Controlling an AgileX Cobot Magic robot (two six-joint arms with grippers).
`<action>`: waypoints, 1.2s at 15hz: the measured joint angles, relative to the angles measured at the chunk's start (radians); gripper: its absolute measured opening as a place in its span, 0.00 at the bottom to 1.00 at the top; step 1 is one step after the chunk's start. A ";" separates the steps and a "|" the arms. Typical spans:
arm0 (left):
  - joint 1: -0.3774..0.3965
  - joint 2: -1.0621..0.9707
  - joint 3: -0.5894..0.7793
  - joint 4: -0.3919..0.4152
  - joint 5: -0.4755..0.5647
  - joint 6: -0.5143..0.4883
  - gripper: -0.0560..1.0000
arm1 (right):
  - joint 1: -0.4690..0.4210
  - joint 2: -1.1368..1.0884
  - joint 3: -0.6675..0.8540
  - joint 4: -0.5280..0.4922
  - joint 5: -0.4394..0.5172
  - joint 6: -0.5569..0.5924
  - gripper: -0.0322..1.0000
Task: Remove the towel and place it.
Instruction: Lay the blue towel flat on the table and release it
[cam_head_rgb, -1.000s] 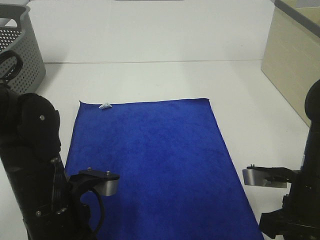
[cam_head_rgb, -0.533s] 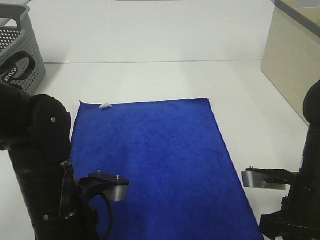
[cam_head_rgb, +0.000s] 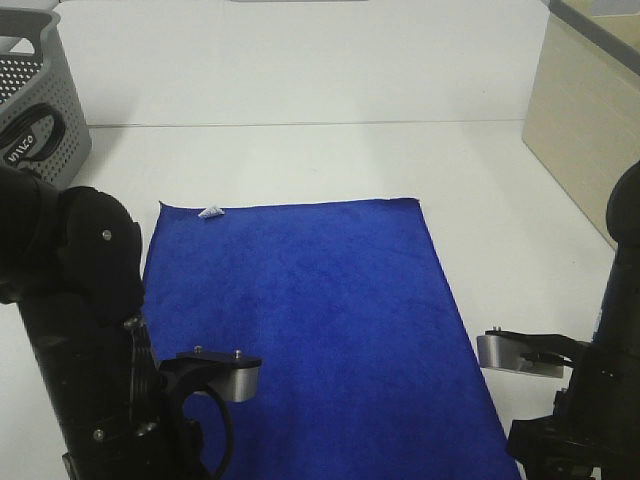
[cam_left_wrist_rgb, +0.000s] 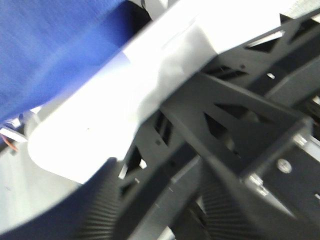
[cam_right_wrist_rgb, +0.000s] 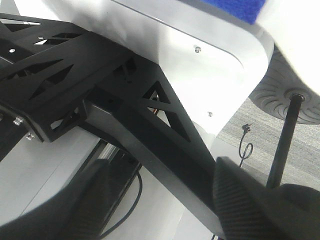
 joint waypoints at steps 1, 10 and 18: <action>0.000 0.000 0.000 -0.006 0.023 -0.002 0.59 | 0.000 -0.003 0.000 0.000 0.001 0.000 0.63; 0.000 -0.067 -0.125 0.142 0.077 -0.089 0.62 | 0.000 -0.169 -0.181 -0.030 0.041 0.031 0.65; 0.157 -0.067 -0.409 0.537 0.113 -0.284 0.62 | -0.006 -0.112 -0.544 -0.094 0.095 0.108 0.65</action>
